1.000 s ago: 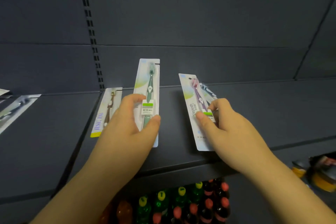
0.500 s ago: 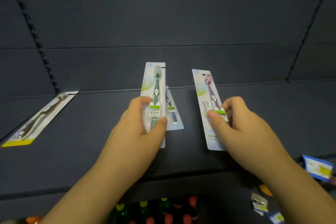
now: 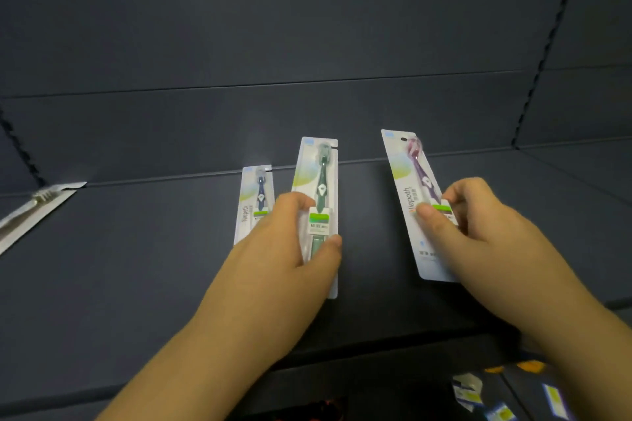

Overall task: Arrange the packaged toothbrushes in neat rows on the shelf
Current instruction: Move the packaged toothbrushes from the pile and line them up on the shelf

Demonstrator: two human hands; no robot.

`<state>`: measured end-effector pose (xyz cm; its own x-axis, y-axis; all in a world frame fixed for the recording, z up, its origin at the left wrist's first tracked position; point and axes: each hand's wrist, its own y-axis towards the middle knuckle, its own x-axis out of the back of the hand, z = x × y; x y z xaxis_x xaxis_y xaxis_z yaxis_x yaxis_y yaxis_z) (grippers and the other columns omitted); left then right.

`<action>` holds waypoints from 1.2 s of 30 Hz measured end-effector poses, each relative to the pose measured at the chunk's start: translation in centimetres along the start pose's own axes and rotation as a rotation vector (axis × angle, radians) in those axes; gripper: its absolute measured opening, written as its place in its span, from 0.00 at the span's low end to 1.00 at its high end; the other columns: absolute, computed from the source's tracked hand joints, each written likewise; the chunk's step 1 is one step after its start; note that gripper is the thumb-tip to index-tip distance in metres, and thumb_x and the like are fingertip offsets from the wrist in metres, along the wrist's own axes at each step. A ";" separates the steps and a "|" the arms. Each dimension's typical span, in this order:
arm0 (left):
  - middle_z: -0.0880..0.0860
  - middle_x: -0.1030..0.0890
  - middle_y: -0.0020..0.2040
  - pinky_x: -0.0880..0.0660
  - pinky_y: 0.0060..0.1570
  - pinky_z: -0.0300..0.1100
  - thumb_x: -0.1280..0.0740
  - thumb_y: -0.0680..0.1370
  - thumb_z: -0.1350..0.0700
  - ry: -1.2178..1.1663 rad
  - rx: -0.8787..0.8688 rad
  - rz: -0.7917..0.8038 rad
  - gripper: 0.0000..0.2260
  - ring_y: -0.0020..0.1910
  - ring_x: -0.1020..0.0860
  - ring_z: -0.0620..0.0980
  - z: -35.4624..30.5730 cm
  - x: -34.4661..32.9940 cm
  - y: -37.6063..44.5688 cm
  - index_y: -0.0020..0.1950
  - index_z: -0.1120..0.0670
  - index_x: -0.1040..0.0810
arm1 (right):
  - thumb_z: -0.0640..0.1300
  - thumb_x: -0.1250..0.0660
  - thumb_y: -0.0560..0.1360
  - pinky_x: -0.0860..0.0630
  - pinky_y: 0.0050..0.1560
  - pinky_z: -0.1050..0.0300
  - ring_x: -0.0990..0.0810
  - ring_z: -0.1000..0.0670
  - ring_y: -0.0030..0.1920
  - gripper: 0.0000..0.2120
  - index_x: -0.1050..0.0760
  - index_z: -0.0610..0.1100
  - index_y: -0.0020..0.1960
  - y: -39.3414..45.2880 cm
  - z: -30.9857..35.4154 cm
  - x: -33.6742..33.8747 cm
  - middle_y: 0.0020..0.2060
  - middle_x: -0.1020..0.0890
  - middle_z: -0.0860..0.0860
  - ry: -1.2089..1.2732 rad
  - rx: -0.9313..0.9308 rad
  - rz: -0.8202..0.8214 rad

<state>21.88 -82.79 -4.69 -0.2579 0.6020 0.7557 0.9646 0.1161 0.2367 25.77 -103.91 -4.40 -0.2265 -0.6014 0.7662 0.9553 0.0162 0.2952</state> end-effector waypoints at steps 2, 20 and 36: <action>0.38 0.27 0.46 0.31 0.31 0.35 0.42 0.77 0.38 0.041 -0.033 0.014 0.13 0.40 0.25 0.41 -1.0 -0.6 0.3 0.59 0.35 0.41 | 0.63 0.43 0.77 0.32 0.30 0.55 0.24 0.56 0.34 0.15 0.34 0.51 0.49 0.3 -0.6 0.8 0.35 0.23 0.56 0.001 -0.003 0.000; 0.51 0.26 0.43 0.34 0.39 0.48 0.50 0.78 0.40 0.657 0.080 0.038 0.15 0.41 0.29 0.57 -11.9 -12.0 8.0 0.54 0.50 0.40 | 0.61 0.45 0.80 0.35 0.29 0.57 0.26 0.55 0.34 0.15 0.36 0.49 0.49 6.6 -12.7 8.6 0.35 0.24 0.54 -0.111 0.079 0.185; 0.48 0.28 0.35 0.36 0.32 0.43 0.49 0.76 0.38 0.783 0.036 -0.086 0.20 0.37 0.27 0.53 -9.9 -13.0 9.7 0.58 0.48 0.29 | 0.61 0.48 0.81 0.39 0.26 0.64 0.28 0.60 0.32 0.13 0.39 0.51 0.51 6.6 -13.0 8.8 0.37 0.28 0.56 -0.196 0.056 0.339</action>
<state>34.01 -97.36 -6.19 -0.2826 -0.1399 0.9490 0.9371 0.1711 0.3043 32.54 -119.50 -3.15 0.0627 -0.3904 0.9185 0.9715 0.2346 0.0334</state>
